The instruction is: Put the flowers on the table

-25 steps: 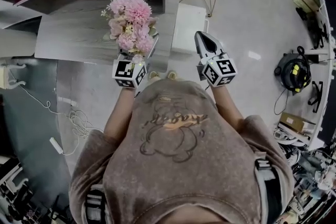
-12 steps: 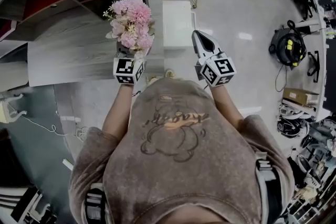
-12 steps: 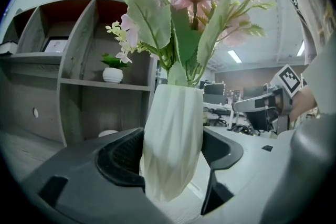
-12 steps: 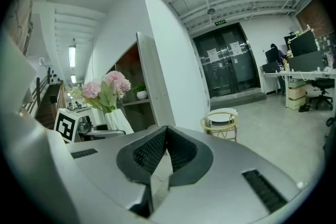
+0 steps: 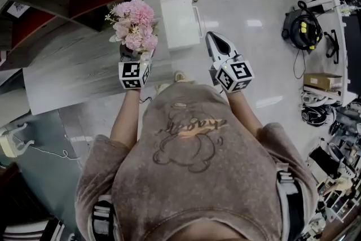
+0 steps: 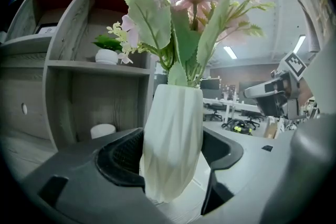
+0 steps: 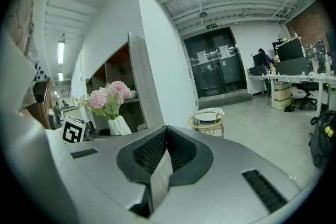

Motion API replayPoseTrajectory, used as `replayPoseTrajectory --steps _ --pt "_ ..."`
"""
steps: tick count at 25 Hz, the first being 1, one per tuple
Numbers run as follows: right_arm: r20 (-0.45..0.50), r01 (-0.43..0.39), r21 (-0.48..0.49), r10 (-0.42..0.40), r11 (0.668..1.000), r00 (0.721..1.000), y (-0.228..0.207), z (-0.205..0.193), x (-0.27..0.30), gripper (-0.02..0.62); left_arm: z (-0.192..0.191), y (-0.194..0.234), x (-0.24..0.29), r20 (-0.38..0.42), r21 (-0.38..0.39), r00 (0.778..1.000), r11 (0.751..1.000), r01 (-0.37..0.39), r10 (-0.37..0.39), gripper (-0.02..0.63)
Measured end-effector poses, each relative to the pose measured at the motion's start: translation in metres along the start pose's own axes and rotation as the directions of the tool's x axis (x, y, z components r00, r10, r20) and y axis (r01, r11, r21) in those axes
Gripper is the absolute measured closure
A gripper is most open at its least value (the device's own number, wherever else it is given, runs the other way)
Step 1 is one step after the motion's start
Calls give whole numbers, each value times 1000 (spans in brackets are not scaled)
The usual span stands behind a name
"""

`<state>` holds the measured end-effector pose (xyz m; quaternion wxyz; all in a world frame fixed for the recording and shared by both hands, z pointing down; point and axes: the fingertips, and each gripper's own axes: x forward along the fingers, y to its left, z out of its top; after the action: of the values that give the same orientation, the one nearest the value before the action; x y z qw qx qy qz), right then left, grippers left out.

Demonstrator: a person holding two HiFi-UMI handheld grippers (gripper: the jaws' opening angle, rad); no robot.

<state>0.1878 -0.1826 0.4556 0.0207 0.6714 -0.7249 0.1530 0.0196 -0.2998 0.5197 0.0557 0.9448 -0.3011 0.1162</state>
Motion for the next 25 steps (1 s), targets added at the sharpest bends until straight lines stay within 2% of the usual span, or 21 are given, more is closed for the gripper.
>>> replayPoseTrajectory --steps 13,25 --pt "-23 53 12 -53 999 998 -4 -7 -5 598 -20 8 15 -45 4 999 1000 19 -19 261" --pt "-37 48 2 -48 999 998 1 -8 4 598 -23 6 19 -37 4 998 999 48 -48 261"
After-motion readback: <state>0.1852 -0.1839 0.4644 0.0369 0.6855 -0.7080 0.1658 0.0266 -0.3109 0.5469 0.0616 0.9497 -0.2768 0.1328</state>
